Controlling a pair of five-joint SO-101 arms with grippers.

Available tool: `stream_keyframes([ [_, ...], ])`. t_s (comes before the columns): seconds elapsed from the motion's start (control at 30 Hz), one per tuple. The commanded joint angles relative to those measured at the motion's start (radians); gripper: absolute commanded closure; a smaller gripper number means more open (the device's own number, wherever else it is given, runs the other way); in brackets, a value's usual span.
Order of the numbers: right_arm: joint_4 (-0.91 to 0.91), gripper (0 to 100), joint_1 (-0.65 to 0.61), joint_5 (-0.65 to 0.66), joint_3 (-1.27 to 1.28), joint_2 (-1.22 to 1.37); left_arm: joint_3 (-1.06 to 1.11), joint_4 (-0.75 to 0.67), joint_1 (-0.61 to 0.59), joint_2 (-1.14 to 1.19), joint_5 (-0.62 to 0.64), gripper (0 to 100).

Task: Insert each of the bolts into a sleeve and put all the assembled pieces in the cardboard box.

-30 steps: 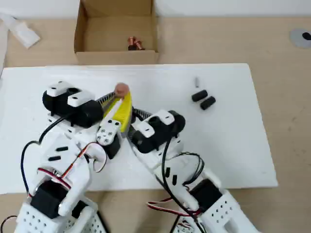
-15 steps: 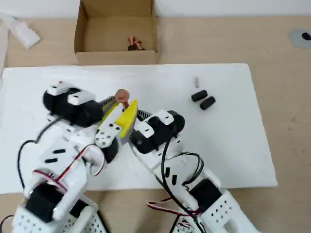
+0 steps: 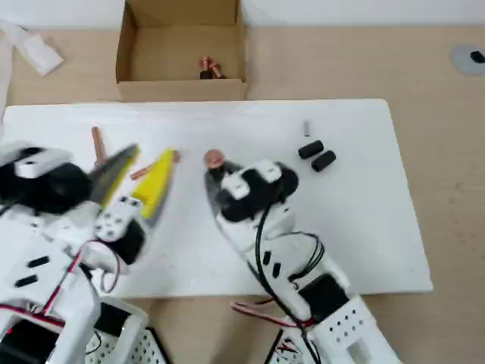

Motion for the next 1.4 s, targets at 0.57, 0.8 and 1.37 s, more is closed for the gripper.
stream_keyframes([
  [0.57, 0.025, 98.9, 0.180, -0.061, -1.357, 1.399, 0.098, -0.060, -0.456, 0.200, -0.009, 100],
  [0.8, 0.026, 98.9, 0.259, -0.060, -1.885, 1.917, 0.133, -0.064, -0.512, 0.199, -0.009, 100],
  [1.37, 0.117, 98.5, 0.268, 0.041, -2.628, 2.654, 0.189, -0.060, -0.493, 0.199, -0.009, 100],
])
